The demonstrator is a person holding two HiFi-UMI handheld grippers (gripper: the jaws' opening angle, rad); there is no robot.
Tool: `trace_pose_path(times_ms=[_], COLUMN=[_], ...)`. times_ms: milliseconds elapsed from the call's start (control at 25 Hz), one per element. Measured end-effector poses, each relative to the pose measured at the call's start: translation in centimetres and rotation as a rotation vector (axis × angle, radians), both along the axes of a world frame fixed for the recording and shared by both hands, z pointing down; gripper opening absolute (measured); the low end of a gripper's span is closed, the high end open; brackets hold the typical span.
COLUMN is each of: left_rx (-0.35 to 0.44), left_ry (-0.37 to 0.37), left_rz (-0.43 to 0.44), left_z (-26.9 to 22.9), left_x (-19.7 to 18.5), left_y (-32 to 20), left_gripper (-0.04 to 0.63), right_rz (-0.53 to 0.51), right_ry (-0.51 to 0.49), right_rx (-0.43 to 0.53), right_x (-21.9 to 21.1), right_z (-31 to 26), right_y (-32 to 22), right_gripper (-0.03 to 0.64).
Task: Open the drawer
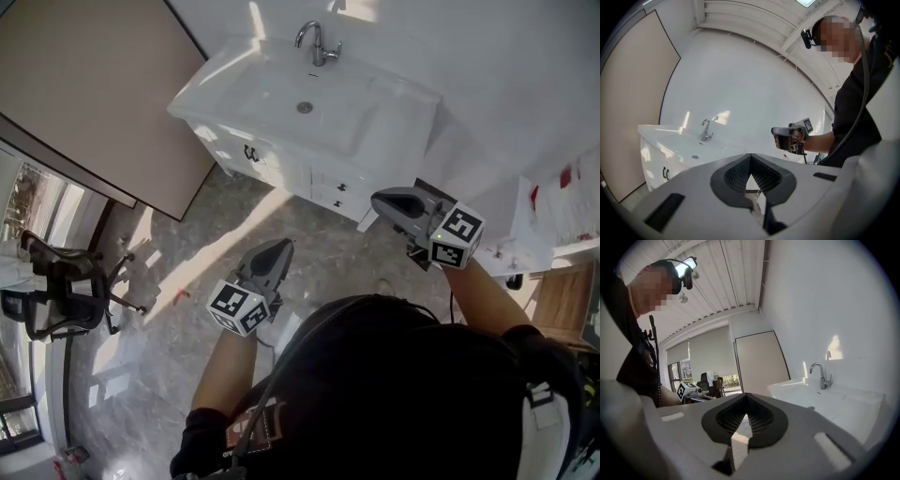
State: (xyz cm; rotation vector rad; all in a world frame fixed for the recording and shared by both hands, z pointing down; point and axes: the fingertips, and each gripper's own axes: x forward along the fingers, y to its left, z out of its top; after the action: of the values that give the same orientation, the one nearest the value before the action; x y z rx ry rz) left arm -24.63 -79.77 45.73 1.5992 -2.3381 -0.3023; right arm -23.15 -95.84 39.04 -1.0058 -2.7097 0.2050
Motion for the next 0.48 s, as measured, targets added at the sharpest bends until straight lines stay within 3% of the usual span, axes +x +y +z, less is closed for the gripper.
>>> trace_pose_path(times_ms=[280,480], left_rx=[-0.066,-0.041], left_ry=[0.066,0.176], left_rz=[-0.043,-0.014], left_z=[4.3,9.3], left_x=[0.3,1.6], left_y=[-5.6,-11.8], left_gripper=[0.0,0.0], right_rz=[-0.07,-0.142], right_ry=[0.042,0.072], right_rx=[-0.01,0.046], right_x=[-0.4,0.5], right_z=[4.2,9.0], right_y=[-4.0,-6.3], right_gripper=[0.002,0.002])
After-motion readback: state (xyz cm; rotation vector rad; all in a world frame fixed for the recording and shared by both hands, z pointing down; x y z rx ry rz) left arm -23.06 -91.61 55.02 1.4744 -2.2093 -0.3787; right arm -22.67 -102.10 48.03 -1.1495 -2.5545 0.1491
